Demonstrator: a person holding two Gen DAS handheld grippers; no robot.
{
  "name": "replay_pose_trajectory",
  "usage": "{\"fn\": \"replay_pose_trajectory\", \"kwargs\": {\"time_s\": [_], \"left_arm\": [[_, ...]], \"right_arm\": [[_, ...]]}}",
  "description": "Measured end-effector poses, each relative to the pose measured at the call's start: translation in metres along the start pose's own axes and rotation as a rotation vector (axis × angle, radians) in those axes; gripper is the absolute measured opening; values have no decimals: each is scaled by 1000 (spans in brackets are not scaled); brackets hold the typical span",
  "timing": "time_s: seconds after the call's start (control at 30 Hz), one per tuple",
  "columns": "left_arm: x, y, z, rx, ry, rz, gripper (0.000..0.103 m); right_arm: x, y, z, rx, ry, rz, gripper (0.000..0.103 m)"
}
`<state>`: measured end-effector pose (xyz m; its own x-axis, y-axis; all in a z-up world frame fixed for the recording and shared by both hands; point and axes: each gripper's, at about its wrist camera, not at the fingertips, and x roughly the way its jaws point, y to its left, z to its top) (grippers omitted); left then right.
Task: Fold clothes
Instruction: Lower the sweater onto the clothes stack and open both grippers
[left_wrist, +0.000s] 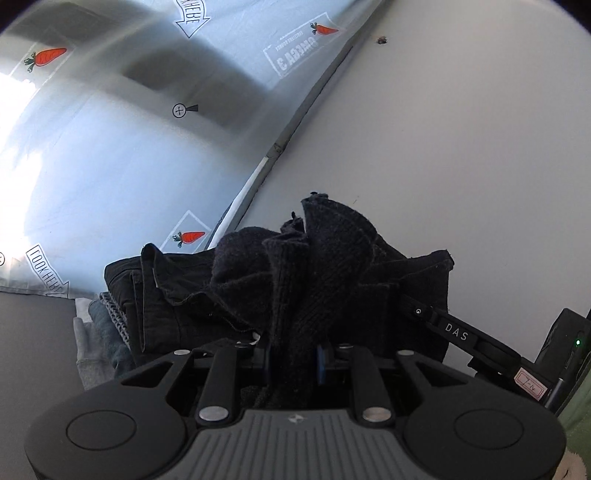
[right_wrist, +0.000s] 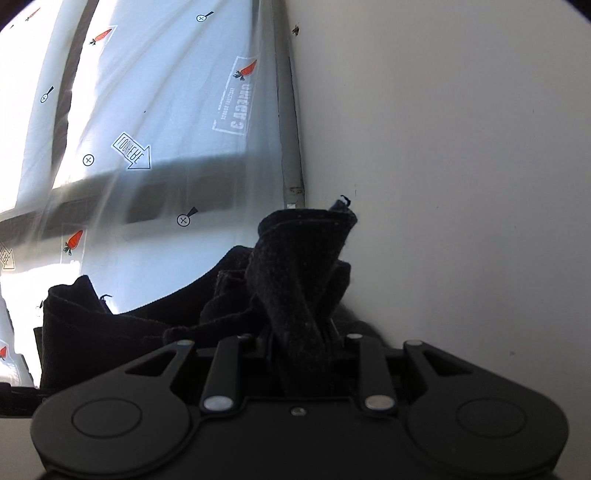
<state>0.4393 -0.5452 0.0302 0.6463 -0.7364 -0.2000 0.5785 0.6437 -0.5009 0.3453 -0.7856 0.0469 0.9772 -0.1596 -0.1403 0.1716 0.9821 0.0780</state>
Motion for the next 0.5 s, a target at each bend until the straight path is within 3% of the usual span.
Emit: {"fn": "replay_pose_trajectory", "kwargs": {"time_s": [0.13, 0.27, 0.37, 0.5], "left_arm": [[47, 15, 38, -12, -56, -25, 23], [94, 40, 68, -15, -111, -7, 23], [132, 78, 71, -96, -75, 136, 27], [158, 115, 64, -198, -2, 340, 28]], "right_arm": [[58, -12, 30, -54, -94, 38, 25], [131, -21, 44, -20, -123, 66, 26], [193, -24, 29, -41, -90, 81, 31], [259, -9, -2, -159, 81, 24, 40]]}}
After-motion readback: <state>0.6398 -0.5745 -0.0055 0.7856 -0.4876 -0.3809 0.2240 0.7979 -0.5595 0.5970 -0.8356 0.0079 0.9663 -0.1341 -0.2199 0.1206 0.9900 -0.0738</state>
